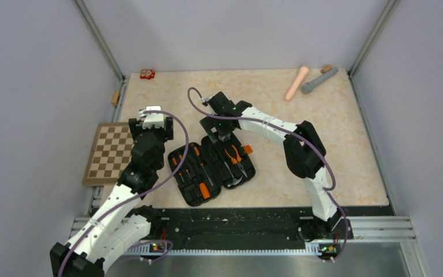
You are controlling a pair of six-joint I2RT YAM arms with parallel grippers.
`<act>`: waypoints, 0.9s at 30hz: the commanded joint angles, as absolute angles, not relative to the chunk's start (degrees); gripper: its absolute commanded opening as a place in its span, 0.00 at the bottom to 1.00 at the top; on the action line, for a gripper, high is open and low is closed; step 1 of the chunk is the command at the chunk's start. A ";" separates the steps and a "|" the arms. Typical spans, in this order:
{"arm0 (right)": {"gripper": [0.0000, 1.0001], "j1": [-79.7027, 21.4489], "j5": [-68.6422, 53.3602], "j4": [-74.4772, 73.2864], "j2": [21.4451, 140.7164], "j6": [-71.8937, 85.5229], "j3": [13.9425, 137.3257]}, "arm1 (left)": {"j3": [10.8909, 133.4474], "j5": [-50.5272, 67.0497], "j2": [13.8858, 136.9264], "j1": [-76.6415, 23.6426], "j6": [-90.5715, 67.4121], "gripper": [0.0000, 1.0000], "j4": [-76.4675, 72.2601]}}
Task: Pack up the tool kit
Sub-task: Place the tool in the toolbox.
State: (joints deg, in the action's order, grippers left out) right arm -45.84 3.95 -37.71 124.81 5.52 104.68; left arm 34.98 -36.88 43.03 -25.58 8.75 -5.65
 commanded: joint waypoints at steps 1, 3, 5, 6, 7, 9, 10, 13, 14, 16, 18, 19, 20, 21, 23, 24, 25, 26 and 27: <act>0.97 -45.61 8.02 -37.10 116.19 5.18 105.38 | 34.34 -36.52 42.67 -25.42 9.11 0.83 -8.66; 0.94 -45.53 8.76 -36.88 115.18 5.07 105.02 | 34.32 -36.48 42.63 -25.46 9.12 0.83 -8.61; 0.87 -45.59 8.77 -36.59 115.16 4.80 104.68 | 34.36 -36.37 42.70 -25.42 9.08 0.83 -8.61; 0.80 -45.61 8.73 -36.64 115.48 4.73 104.68 | 34.30 -36.38 42.70 -25.45 9.08 0.83 -8.56; 0.74 -45.55 8.65 -36.65 115.85 4.78 104.60 | 34.30 -36.32 42.66 -25.41 9.13 0.83 -8.61; 0.61 -45.59 8.61 -36.58 116.69 4.94 104.44 | 34.34 -36.34 42.67 -25.49 9.14 0.83 -8.60; 0.54 -45.61 8.66 -36.57 117.13 4.98 104.24 | 34.32 -36.37 42.69 -25.48 9.18 0.83 -8.54; 0.42 -45.60 8.62 -36.55 118.60 5.14 103.89 | 34.28 -36.23 42.67 -25.48 9.22 0.83 -8.61; 0.40 -45.56 8.65 -36.49 119.04 5.15 103.62 | 34.26 -36.21 42.65 -25.47 9.21 0.83 -8.59; 0.37 -45.61 8.90 -36.38 119.88 5.12 102.90 | 34.28 -36.13 42.71 -25.44 9.26 0.83 -8.58; 0.34 -45.60 8.92 -35.86 120.48 5.11 101.93 | 34.23 -36.01 42.71 -25.48 9.28 0.83 -8.61; 0.34 -45.56 8.74 -35.42 120.77 5.09 101.35 | 34.27 -35.97 42.65 -25.43 9.31 0.83 -8.61; 0.33 -45.55 8.49 -34.89 121.07 5.03 100.72 | 34.25 -35.95 42.71 -25.46 9.30 0.82 -8.60; 0.33 -45.59 8.20 -34.52 121.45 5.03 100.34 | 34.27 -35.87 42.67 -25.47 9.25 0.82 -8.56; 0.32 -45.55 7.79 -33.77 122.49 4.94 99.58 | 34.21 -35.77 42.63 -25.46 9.35 0.82 -8.59; 0.32 -45.57 7.54 -33.49 123.03 4.89 99.36 | 34.27 -35.73 42.73 -25.42 9.40 0.82 -8.61; 0.32 -45.61 7.41 -33.39 123.64 4.80 99.20 | 34.25 -35.77 42.78 -25.41 9.40 0.82 -8.57; 0.32 -45.60 7.33 -33.29 124.26 4.80 99.16 | 34.27 -35.68 42.77 -25.47 9.42 0.82 -8.56; 0.31 -45.55 7.44 -33.29 124.89 4.74 99.02 | 34.26 -35.68 42.79 -25.49 9.41 0.82 -8.57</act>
State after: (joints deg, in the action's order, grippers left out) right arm -45.69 7.70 -35.57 122.87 5.06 99.24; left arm 34.52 -36.27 43.03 -25.58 8.99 -5.93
